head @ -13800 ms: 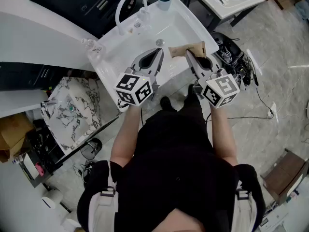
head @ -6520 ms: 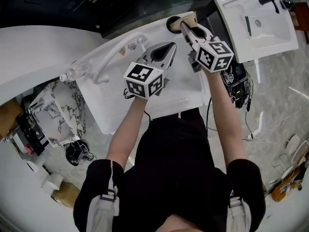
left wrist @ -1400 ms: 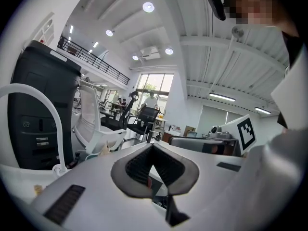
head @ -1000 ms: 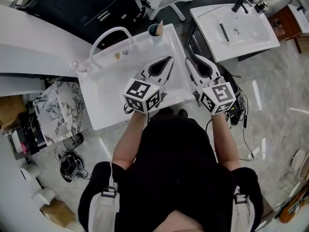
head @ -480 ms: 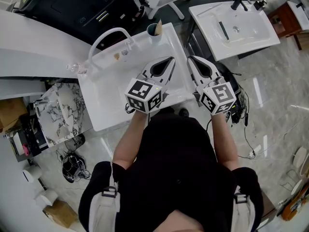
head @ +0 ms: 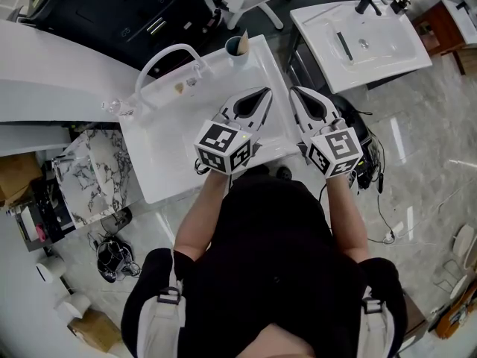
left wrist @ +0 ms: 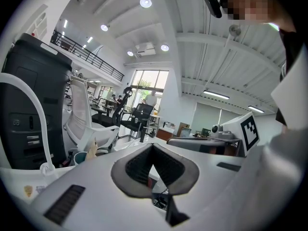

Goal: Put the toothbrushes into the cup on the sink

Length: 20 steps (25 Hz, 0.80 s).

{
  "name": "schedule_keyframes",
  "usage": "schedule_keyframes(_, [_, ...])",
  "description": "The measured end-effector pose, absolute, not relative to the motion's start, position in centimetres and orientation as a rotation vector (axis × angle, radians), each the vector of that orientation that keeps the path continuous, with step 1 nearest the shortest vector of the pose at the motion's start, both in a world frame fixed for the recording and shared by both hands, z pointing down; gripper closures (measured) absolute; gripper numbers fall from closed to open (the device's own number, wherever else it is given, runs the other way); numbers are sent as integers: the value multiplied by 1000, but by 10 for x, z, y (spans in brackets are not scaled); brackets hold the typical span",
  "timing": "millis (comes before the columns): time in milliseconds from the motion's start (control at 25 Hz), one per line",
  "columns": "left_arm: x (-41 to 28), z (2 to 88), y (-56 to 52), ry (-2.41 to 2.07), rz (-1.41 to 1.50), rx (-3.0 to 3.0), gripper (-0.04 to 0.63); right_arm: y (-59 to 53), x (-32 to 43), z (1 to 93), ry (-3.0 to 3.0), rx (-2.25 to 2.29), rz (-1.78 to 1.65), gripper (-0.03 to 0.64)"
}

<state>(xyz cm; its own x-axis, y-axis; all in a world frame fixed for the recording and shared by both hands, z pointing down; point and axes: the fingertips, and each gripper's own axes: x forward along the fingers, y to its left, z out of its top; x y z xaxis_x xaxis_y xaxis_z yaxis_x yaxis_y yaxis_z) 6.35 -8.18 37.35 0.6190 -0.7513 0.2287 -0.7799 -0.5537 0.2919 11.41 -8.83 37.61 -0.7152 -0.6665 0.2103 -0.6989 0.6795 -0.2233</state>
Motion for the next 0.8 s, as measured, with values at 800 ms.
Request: schedule_keyframes(800, [61,373,-87,-1227,111,2483,586,-90,107,374,-2780,1124,444,586])
